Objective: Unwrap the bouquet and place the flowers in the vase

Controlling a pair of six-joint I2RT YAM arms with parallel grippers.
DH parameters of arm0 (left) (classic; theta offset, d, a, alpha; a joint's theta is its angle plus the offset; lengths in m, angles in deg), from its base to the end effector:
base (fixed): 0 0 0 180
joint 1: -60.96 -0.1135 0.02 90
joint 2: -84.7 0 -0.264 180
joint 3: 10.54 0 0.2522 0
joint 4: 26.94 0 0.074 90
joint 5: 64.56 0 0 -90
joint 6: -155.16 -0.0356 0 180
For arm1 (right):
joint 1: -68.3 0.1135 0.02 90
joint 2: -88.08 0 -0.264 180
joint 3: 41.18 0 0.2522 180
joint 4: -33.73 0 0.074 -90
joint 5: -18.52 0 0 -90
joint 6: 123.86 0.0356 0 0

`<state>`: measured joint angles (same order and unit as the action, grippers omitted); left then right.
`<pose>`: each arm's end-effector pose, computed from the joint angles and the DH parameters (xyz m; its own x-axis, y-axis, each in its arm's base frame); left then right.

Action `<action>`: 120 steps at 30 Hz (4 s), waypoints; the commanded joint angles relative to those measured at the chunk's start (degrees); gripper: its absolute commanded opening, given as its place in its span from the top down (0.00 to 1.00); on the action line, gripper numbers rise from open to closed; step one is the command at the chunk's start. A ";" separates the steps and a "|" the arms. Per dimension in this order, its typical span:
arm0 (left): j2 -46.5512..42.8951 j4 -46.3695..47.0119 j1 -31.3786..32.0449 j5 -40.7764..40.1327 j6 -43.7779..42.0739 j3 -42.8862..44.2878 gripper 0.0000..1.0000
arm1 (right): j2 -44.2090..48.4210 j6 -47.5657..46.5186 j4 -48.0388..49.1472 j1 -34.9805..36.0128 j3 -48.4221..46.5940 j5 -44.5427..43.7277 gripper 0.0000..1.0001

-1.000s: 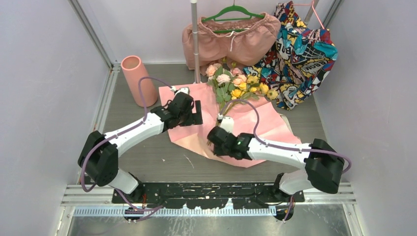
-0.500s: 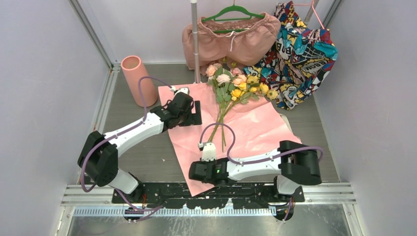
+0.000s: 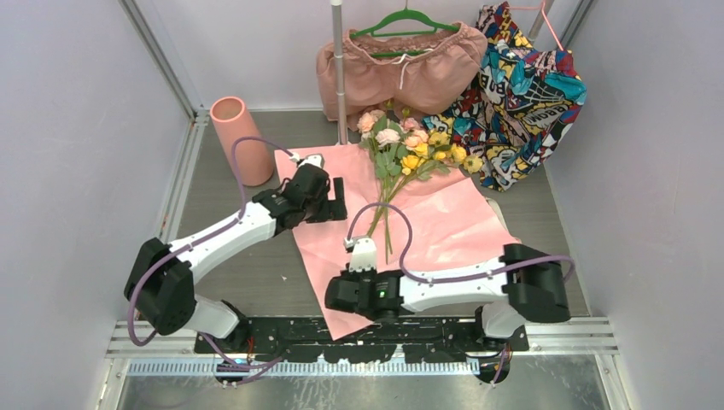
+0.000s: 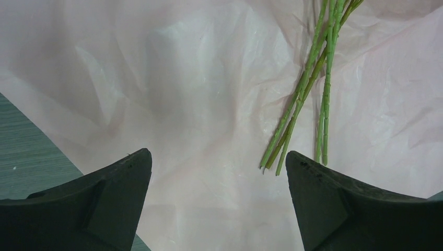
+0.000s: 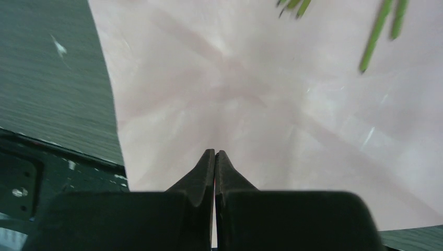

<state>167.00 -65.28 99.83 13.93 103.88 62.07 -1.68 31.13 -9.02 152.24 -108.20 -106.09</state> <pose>0.2427 -0.1865 0.2517 -0.7713 -0.1656 -0.6146 0.0366 0.9524 -0.3026 0.0512 0.2906 0.1860 -0.7598 -0.0914 -0.6437 -0.2484 0.9558 0.1575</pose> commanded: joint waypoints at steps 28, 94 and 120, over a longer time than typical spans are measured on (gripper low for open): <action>-13.46 2.67 0.59 2.05 3.41 -17.08 0.00 | -4.83 -31.33 5.25 -49.45 -21.55 5.46 0.61; -12.06 8.77 0.95 2.73 1.38 -14.47 0.00 | 2.30 -37.30 4.57 -43.35 -23.31 17.21 0.99; -7.17 70.77 -2.01 38.93 26.96 -14.50 0.16 | 30.08 -39.09 5.19 -37.28 -7.47 25.62 0.99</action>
<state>165.06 -2.48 97.58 50.61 132.27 45.11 28.14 -7.23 -3.45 114.51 -115.15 -80.32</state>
